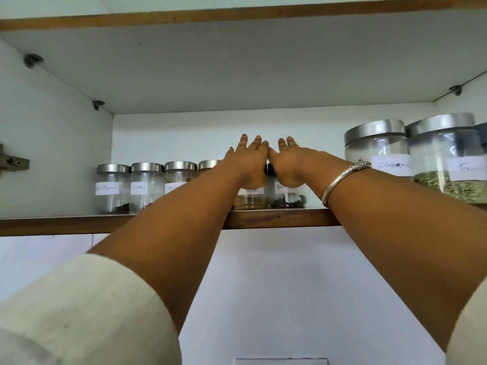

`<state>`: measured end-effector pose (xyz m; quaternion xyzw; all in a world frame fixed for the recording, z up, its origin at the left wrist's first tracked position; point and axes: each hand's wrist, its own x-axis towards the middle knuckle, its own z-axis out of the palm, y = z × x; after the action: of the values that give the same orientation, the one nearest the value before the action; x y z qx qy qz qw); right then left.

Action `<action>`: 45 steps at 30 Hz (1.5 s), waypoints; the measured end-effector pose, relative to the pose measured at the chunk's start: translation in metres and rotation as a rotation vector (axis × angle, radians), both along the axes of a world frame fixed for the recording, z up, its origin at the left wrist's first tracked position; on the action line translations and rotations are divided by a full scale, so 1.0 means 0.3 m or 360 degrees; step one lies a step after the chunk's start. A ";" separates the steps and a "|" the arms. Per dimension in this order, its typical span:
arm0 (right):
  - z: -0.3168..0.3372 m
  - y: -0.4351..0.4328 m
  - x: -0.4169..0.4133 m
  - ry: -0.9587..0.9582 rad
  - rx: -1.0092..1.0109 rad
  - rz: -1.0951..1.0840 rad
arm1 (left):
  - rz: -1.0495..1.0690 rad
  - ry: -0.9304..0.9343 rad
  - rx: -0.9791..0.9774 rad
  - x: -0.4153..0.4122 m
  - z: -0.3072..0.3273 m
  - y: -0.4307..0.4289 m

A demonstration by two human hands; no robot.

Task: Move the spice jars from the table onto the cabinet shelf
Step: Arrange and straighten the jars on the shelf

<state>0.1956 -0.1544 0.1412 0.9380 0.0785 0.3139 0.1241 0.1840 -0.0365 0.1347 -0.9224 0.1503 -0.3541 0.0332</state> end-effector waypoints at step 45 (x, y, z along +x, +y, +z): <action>-0.022 -0.681 -0.581 -0.0065 0.0143 0.0175 | -0.0074 0.0152 0.0041 -0.558 -0.098 -0.507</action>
<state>0.0214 -0.3588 0.1345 0.9304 0.1132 0.3423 0.0659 0.0167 -0.1885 0.1054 -0.9341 0.1776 -0.3083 0.0295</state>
